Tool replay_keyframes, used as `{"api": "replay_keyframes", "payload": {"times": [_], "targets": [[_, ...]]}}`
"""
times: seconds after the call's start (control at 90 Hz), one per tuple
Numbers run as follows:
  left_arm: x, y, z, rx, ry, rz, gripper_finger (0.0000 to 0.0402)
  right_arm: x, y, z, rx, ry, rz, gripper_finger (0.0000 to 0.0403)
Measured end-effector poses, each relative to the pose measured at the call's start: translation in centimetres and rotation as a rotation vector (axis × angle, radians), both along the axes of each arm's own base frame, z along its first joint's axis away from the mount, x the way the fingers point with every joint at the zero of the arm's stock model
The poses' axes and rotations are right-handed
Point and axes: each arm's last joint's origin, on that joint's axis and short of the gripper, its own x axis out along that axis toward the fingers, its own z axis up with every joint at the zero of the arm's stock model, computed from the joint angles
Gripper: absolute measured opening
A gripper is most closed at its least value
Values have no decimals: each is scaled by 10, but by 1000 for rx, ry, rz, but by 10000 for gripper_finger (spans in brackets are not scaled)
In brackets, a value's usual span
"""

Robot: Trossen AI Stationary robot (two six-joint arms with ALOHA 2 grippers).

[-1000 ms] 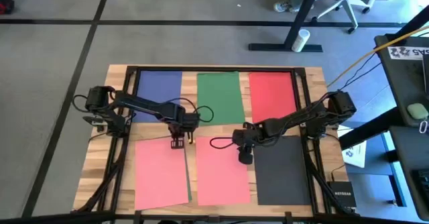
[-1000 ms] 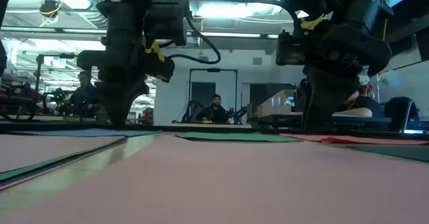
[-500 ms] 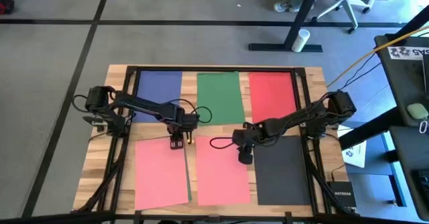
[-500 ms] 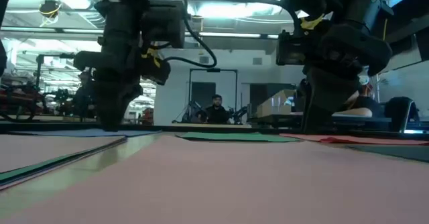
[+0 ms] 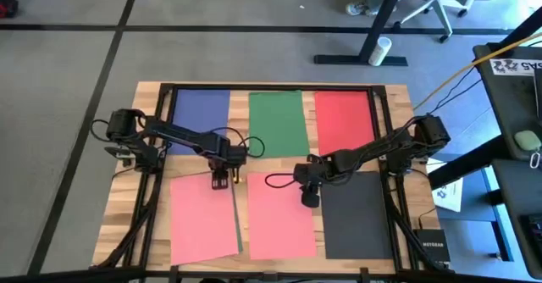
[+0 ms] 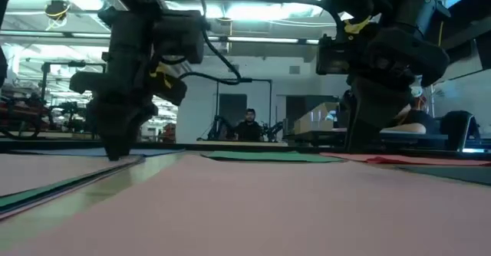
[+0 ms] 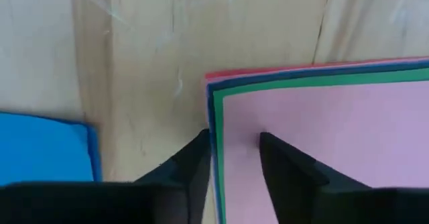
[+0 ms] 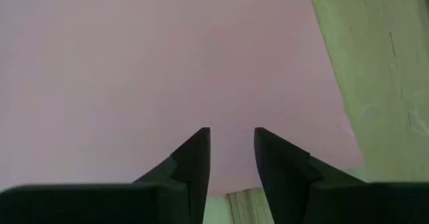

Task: Organize paper
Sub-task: Stack the pink paper on top of the other pink paper

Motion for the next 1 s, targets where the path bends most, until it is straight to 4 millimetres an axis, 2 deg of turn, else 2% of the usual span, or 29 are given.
{"api": "replay_keyframes", "payload": {"times": [0.178, 0.378, 0.611, 0.878, 1.0], "targets": [[1, 0, 3, -7, 21, -5, 48, 0, 0, 0, 0, 0, 0, 106], [1, 0, 6, -8, 31, -5, 19, 0, 0, 0, 0, 0, 0, 106], [1, 0, 6, -8, 27, -4, 2, 0, 0, 0, 0, 0, 0, 106], [3, 0, 7, -8, 20, -1, 0, 0, 0, 0, -2, -1, 6, 106], [9, 0, 13, -8, -10, -8, 0, -1, 0, 2, -11, -5, 25, 88]]}}
